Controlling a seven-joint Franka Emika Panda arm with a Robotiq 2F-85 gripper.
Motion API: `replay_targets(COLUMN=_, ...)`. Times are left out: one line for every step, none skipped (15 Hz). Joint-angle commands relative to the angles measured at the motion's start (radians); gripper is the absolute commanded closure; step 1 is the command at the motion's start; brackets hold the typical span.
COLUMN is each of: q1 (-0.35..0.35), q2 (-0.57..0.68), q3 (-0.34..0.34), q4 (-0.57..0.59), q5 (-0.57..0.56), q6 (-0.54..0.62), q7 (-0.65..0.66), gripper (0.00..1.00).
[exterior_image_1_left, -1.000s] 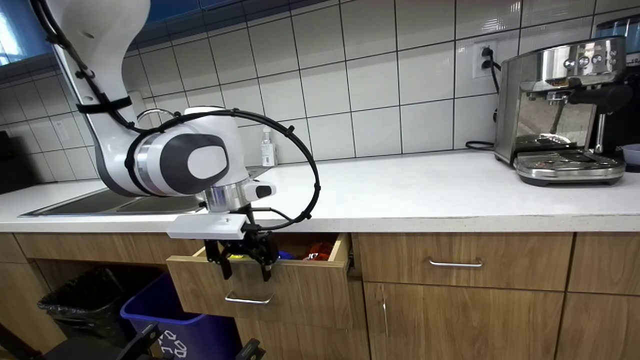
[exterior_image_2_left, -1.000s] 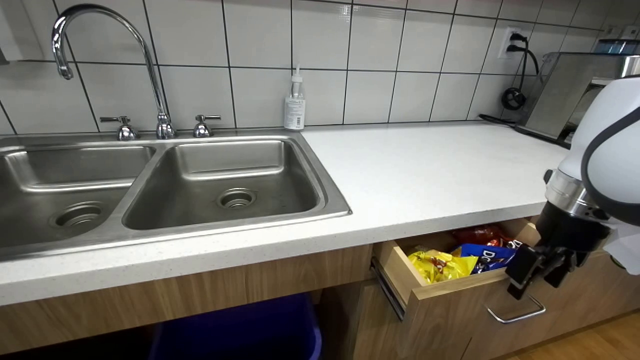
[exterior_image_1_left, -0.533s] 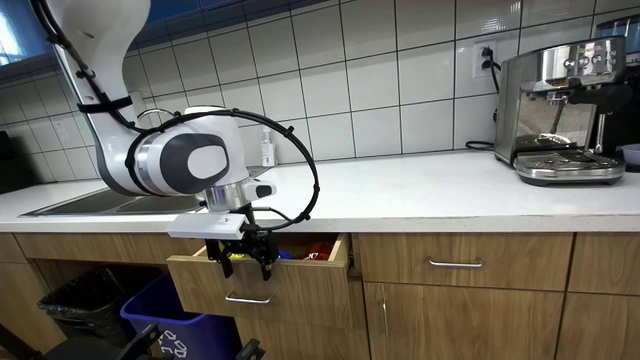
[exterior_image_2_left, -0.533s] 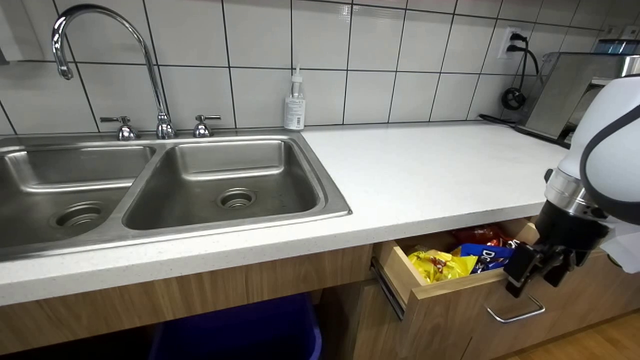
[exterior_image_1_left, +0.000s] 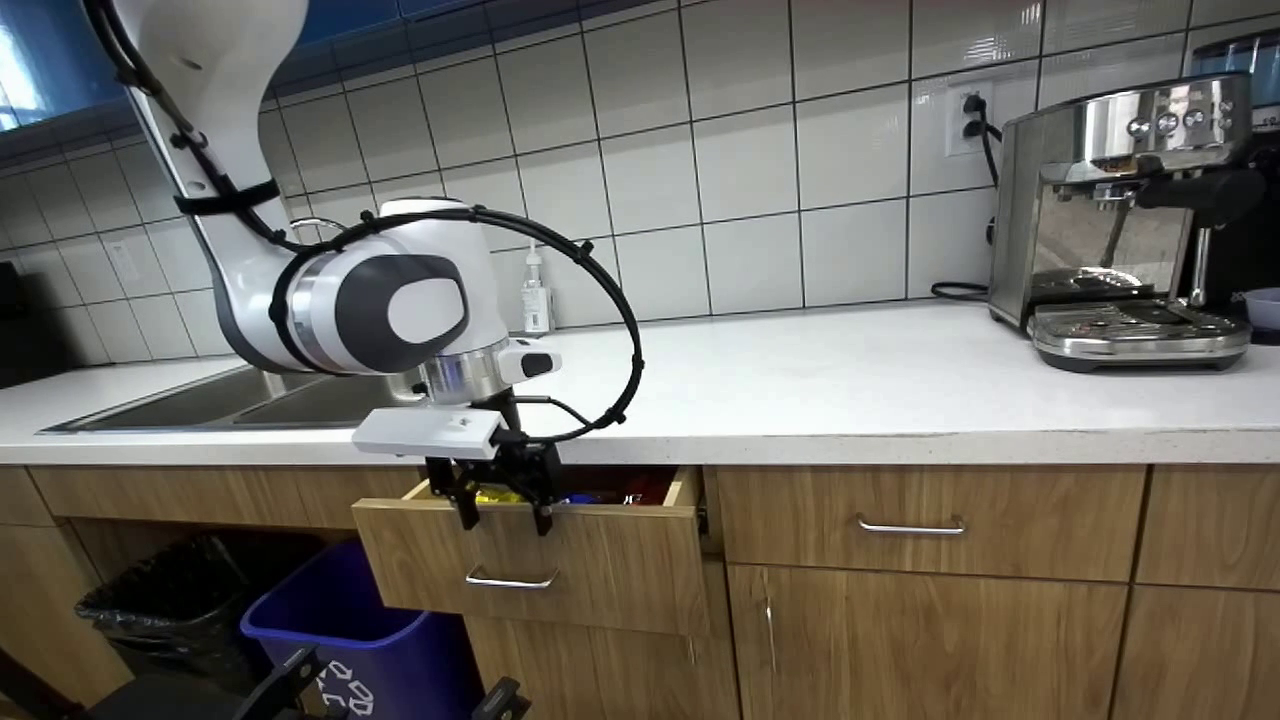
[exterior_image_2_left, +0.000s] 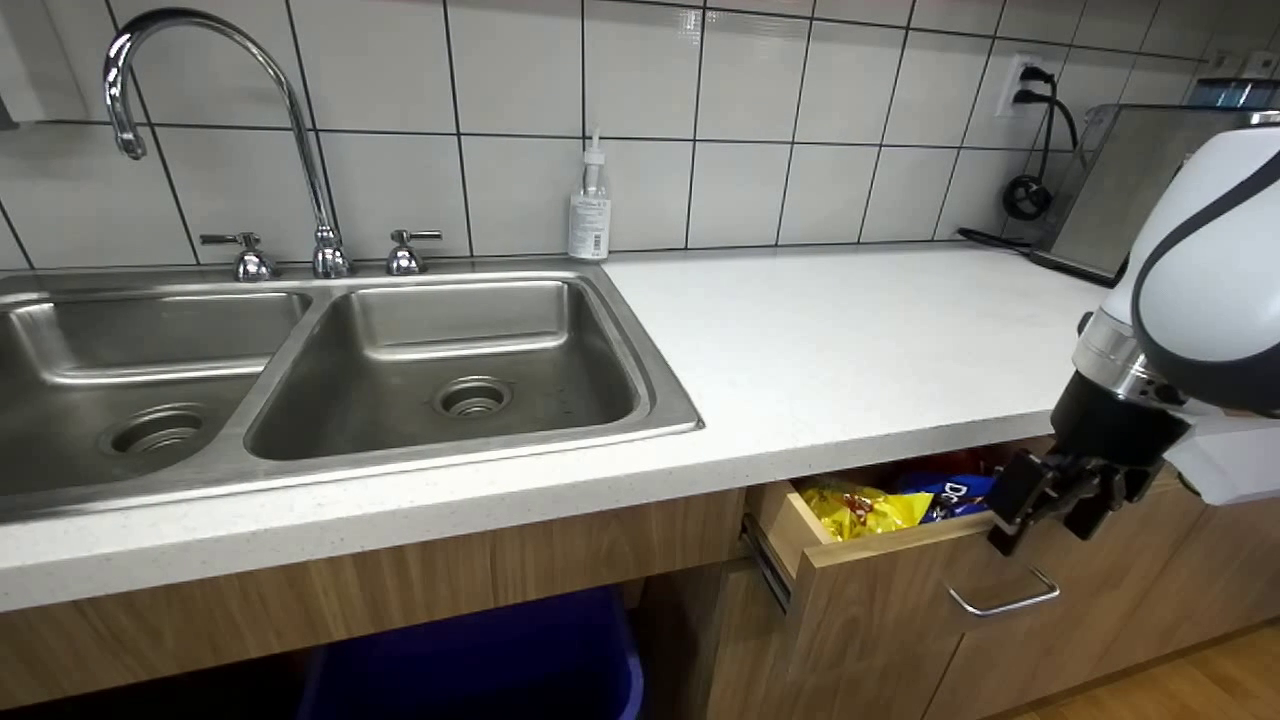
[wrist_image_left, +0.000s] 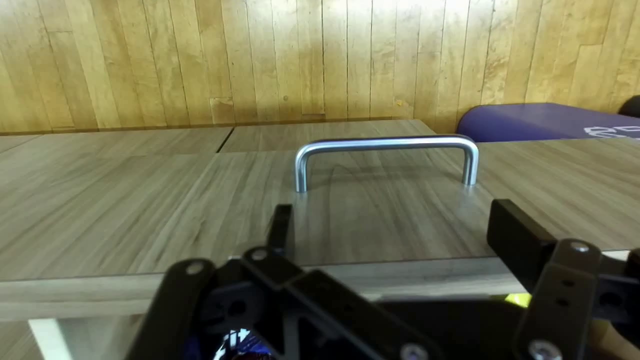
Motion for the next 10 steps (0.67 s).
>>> replay_targets(q1=-0.019, q2=-0.013, q3=0.016, q4=0.056, q5=0.001, q6=-0.004, q7=0.002, gripper=0.0)
replay_targets(q1=-0.015, q2=-0.009, q3=0.01, q4=0.063, q5=-0.004, q6=-0.004, q7=0.005, gripper=0.0)
replay_targets(q1=-0.012, q2=-0.005, q3=0.006, q4=0.071, q5=-0.009, q6=-0.005, q7=0.008, gripper=0.0)
replay_targets(q1=-0.011, q2=0.001, q3=0.004, q4=0.08, q5=-0.011, q6=-0.01, q7=0.007, gripper=0.0)
replay_targets(q1=-0.01, q2=0.007, q3=0.001, q4=0.089, q5=-0.014, q6=-0.013, q7=0.009, gripper=0.0)
replay_targets(q1=-0.014, q2=0.014, q3=0.006, q4=0.1, q5=-0.008, q6=-0.019, q7=0.006, gripper=0.0)
replay_targets(q1=-0.012, q2=0.022, q3=0.003, q4=0.11, q5=-0.011, q6=-0.02, q7=0.009, gripper=0.0)
replay_targets(q1=-0.009, q2=0.031, q3=0.0, q4=0.121, q5=-0.015, q6=-0.024, q7=0.012, gripper=0.0)
replay_targets(q1=-0.008, q2=0.038, q3=-0.002, q4=0.13, q5=-0.017, q6=-0.025, q7=0.013, gripper=0.0)
replay_targets(q1=-0.006, q2=0.048, q3=-0.006, q4=0.14, q5=-0.021, q6=-0.027, q7=0.015, gripper=0.0)
